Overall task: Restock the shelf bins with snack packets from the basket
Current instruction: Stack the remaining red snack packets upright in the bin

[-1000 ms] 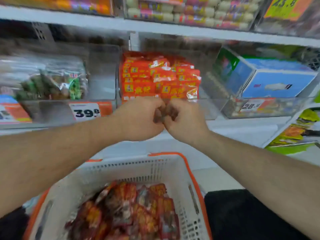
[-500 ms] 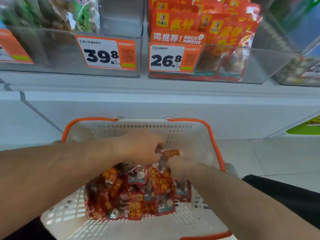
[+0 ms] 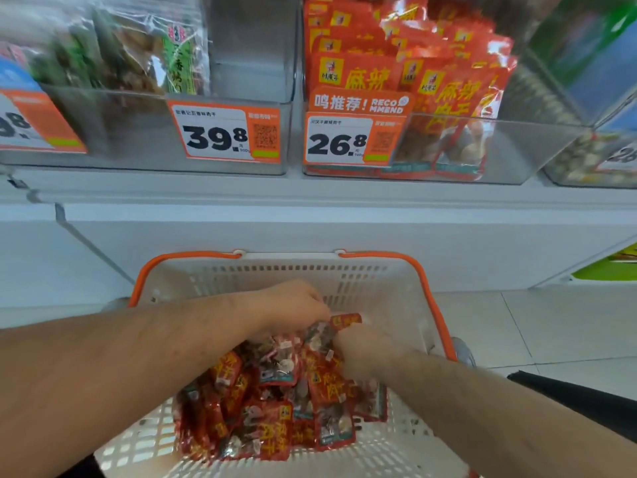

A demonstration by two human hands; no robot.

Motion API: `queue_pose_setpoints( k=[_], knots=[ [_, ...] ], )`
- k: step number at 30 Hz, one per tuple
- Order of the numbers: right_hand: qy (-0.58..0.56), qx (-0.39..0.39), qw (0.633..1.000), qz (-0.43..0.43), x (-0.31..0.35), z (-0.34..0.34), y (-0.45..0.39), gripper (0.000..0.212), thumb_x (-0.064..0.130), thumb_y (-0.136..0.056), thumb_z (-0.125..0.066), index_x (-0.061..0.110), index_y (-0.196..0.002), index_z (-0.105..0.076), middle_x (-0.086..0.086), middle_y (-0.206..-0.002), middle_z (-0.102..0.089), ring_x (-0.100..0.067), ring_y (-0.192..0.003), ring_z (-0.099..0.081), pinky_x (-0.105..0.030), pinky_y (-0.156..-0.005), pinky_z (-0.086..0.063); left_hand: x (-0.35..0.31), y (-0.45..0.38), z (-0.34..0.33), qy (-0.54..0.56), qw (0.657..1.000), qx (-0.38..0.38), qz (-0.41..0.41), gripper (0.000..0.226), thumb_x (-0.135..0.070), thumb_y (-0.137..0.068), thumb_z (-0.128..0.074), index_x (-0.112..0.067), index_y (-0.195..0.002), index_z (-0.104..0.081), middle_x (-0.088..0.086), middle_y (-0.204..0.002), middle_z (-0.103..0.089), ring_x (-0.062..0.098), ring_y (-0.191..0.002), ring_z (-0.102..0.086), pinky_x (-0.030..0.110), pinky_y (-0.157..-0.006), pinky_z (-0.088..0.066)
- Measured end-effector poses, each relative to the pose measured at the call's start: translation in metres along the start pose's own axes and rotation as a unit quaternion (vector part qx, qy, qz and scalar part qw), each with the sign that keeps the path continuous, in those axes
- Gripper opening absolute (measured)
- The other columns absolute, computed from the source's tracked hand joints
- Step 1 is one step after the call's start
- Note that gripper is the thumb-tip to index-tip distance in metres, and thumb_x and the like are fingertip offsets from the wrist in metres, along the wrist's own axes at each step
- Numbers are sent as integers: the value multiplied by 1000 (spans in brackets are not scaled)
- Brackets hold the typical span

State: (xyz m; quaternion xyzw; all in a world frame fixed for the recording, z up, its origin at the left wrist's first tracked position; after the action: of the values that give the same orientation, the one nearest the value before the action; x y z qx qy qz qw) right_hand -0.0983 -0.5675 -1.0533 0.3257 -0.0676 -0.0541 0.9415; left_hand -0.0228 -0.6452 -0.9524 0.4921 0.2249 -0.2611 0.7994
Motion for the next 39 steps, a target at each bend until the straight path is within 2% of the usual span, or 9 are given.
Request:
queue_pose_setpoints(
  k=[6, 9, 12, 15, 23, 27, 34, 37, 39],
  knots=[
    [117, -222, 958, 138, 32, 94, 45, 43, 20, -76, -71, 8, -114, -57, -11, -76, -66, -33, -63, -63, -37, -51, -52, 10, 9, -5, 346, 933, -37, 90, 39, -53, -89, -58, -16, -90, -69, 3, -80, -64, 20, -72, -56, 32, -69, -47],
    [210, -243, 917, 238, 51, 122, 75, 37, 21, -50, -88, 12, -80, -69, -8, -63, -63, -31, -56, -63, -35, -43, -50, -5, 12, 5, 427, 896, -106, 63, 19, -30, -89, -66, -14, -78, -64, 6, -68, -62, 21, -62, -56, 27, -59, -47],
    [128, -227, 925, 275, 56, 158, 100, 11, 19, -72, -74, 16, -83, -73, -9, -69, -65, -31, -62, -63, -35, -47, -50, -17, 21, 33, 363, 907, -214, -10, 9, -5, -77, -72, -9, -69, -69, 15, -71, -68, 23, -62, -61, 34, -61, -49],
    [-44, -200, 964, 172, 30, 206, 110, 13, 27, -88, -64, 22, -91, -77, 7, -77, -69, -2, -67, -54, -18, -63, -42, -35, 39, 58, 284, 920, -256, -85, 12, -5, -79, -73, -13, -72, -68, 2, -62, -65, 15, -57, -56, 22, -55, -42],
    [-247, -315, 915, -51, -56, 286, 156, 41, 45, -69, -85, 21, -73, -51, 5, -77, -57, -10, -70, -53, -28, -59, -39, -93, 89, 104, 242, 895, -287, -239, 24, 0, -86, -70, -22, -89, -62, -13, -63, -65, -8, -50, -57, 6, -46, -40],
    [-441, -256, 859, 56, -52, 279, 157, 14, 15, -82, -77, 18, -91, -66, 3, -97, -71, -17, -96, -68, -30, -84, -55, -123, 95, 112, 254, 880, -293, -276, 27, -2, -85, -72, -26, -93, -62, -10, -81, -72, -3, -70, -68, 11, -57, -50],
    [-479, -382, 786, 81, -85, 314, 188, 17, 1, -89, -67, 6, -105, -70, -10, -103, -74, -22, -97, -71, -44, -90, -57, -189, 110, 135, 84, 824, -426, -364, 30, -28, -84, -75, -36, -107, -58, -6, -113, -67, 14, -104, -63, 41, -92, -54],
    [-469, -518, 709, 95, -118, 341, 231, 19, 3, -85, -70, 18, -96, -72, -1, -94, -76, -17, -91, -71, -42, -88, -58, -202, 136, 147, -92, 697, -612, -363, 78, -62, -71, -66, -16, -132, -52, 7, -138, -49, 24, -129, -42, 36, -109, -31],
    [-453, -608, 645, 92, -138, 351, 259, 20, 8, -81, -71, 26, -89, -69, 13, -81, -74, -6, -82, -69, -27, -79, -57, -189, 128, 157, -67, 715, -637, -280, 109, -70, -63, -72, -11, -146, -34, 13, -152, -28, 30, -141, -24, 46, -114, -19]
  ],
)
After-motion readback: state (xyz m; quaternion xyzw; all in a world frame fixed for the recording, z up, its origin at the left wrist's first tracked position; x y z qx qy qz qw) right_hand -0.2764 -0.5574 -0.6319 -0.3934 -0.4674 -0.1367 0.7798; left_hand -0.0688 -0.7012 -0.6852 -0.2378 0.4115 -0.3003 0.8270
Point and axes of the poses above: each hand's wrist, its own y-axis away from the middle knuckle, its own z-axis out of the back of the hand, x = y × z, the point moved 8 cm from there along -y, towards the middle knuckle
